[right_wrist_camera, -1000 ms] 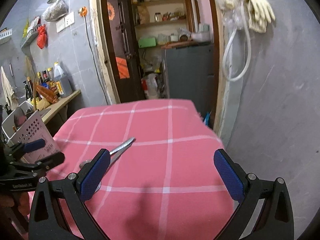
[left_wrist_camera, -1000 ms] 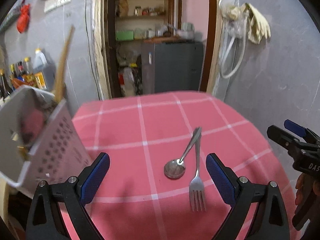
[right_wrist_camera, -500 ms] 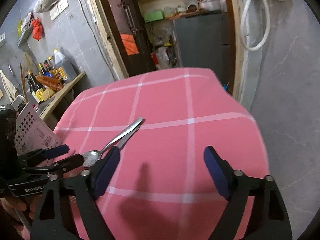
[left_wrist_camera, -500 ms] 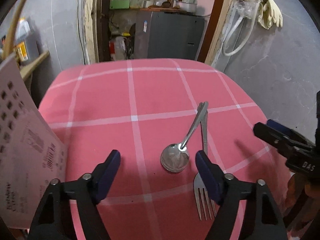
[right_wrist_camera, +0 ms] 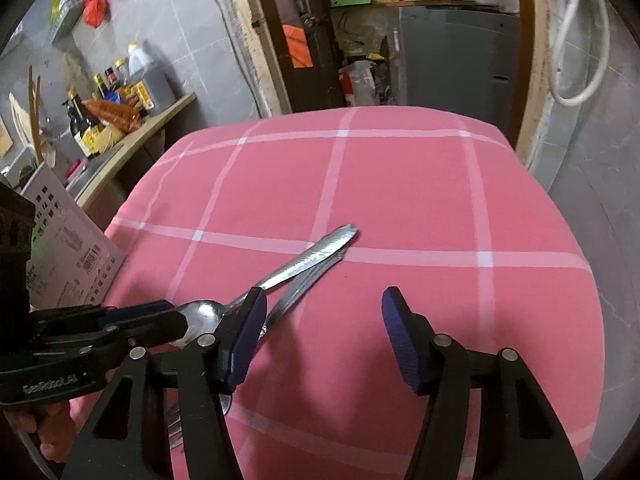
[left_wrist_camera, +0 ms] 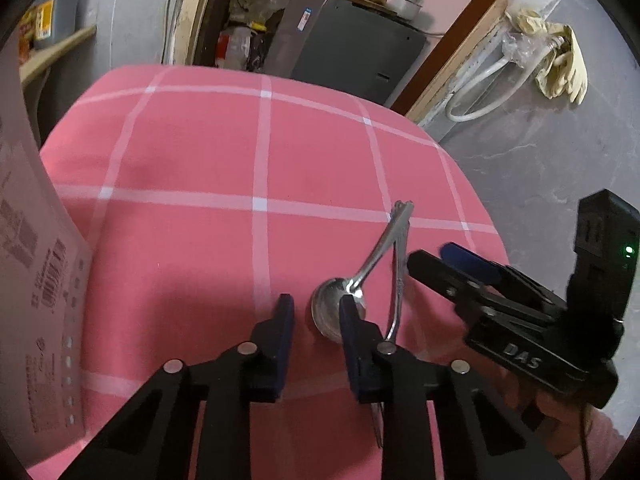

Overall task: Organize utensils
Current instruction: 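Close the left gripper on the spoon neck while the right gripper lowers onto the fork, then grasp the fork handle with the right gripper while the left gripper holds the spoon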

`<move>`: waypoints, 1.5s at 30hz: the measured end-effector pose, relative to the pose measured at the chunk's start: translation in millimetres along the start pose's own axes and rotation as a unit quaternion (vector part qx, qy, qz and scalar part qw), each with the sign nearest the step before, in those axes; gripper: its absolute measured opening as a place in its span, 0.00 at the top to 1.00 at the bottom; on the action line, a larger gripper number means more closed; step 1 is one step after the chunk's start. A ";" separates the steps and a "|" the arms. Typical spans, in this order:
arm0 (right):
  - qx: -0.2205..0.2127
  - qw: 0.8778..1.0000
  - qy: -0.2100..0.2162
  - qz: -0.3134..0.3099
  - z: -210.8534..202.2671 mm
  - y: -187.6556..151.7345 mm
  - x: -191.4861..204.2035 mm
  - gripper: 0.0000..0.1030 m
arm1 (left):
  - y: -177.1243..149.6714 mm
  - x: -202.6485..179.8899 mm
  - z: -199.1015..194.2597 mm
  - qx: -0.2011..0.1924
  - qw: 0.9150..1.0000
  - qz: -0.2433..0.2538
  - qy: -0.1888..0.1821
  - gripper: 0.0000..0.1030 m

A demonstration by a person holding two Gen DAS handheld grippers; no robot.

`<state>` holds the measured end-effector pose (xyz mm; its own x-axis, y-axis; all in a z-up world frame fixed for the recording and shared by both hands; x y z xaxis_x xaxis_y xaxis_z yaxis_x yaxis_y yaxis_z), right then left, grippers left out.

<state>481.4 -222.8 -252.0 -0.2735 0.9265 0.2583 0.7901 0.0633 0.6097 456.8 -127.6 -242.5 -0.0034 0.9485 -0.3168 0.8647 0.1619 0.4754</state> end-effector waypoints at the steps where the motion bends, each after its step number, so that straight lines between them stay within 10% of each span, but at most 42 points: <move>1: 0.004 1.000 -0.004 -0.004 2.5 0.0 2.8 0.47 | -0.9 -0.4 -0.1 0.002 1.000 -0.005 -0.004 0.81; 22: 0.088 0.992 -0.087 -0.017 -15.5 -22.9 4.1 0.74 | -14.8 8.2 -19.1 -0.004 0.996 -0.073 0.044 0.97; 31: 0.095 0.993 -0.073 0.006 -44.3 -50.7 2.9 0.97 | -58.0 21.9 -46.4 0.014 0.992 -0.119 0.050 0.98; 45: 0.038 0.982 0.062 0.173 -57.7 -66.5 -20.3 0.85 | -107.2 47.5 -85.2 0.009 0.985 -0.158 0.071 0.98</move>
<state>402.7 -267.3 -254.5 -0.0424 0.8450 0.5331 0.8850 -0.2159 0.4125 321.1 -76.7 -238.6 -0.3429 0.8799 -0.3290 0.8178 0.4519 0.3564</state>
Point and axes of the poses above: each gripper's, at about its wrist camera, not at the fingertips, and z roughly the way its jaws point, x to its left, y to its top, the point moved 9 cm from there along z, roughly the way its jaws point, and after that the axes turned 6 degrees about y, right-handed, at the moved point
